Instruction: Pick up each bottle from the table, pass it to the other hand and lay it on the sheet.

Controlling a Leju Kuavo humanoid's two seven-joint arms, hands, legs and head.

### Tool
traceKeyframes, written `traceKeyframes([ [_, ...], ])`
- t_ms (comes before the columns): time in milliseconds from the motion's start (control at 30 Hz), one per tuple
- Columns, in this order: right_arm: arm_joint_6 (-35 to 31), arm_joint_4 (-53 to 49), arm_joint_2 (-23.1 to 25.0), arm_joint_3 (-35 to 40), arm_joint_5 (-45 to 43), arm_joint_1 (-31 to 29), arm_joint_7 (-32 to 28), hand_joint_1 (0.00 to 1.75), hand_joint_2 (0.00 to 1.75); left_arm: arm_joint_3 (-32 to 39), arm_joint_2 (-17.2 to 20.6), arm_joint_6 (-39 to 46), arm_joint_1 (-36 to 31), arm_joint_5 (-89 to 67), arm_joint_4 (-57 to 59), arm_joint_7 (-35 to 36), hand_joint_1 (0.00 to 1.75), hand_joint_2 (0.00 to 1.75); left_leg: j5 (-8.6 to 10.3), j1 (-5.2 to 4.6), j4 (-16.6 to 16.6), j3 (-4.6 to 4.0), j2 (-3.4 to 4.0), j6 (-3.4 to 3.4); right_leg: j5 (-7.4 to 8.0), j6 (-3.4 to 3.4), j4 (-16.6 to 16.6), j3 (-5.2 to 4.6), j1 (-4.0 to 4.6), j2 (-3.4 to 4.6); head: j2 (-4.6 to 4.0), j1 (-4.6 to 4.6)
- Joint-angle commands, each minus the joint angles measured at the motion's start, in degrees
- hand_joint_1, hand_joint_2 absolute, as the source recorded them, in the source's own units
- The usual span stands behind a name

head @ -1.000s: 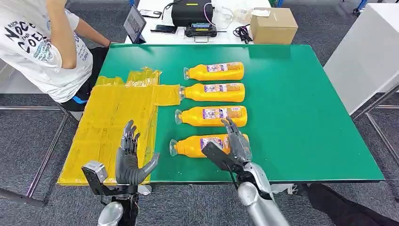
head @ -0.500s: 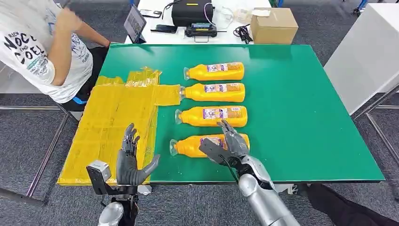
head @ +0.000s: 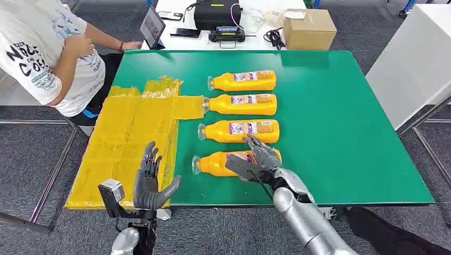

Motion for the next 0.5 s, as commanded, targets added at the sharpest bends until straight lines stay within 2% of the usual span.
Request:
traceKeyframes([
  [33, 6.9, 10.8, -4.3, 8.6, -3.0, -10.9, 0.5, 0.00, 1.75, 1.5, 1.6, 0.1, -3.7, -0.7, 7.1, -0.8, 0.00, 1.75, -0.01, 0.02, 0.0, 0.14, 0.11, -0.07, 0.02, -0.09, 0.0, 0.10, 0.03, 0.08, 0.00, 0.00],
  [167, 12.0, 15.1, -5.2, 13.6, -4.4, -18.6, 0.7, 0.00, 1.75, 1.4, 1.5, 0.2, -4.5, -0.8, 8.3, -0.9, 0.00, 1.75, 0.01, -0.02, 0.0, 0.11, 0.17, -0.04, 0.04, -0.07, 0.0, 0.05, -0.01, 0.14, 0.00, 0.00],
  [500, 17.1, 18.3, -6.8, 23.2, -9.0, -24.6, 1.5, 0.00, 1.75, 0.0, 1.7, 1.7, -4.5, -1.5, 8.8, -1.0, 0.00, 1.75, -0.05, 0.05, 0.1, 0.23, 0.12, -0.05, -0.01, -0.05, 0.0, 0.22, 0.07, 0.08, 0.00, 0.00],
])
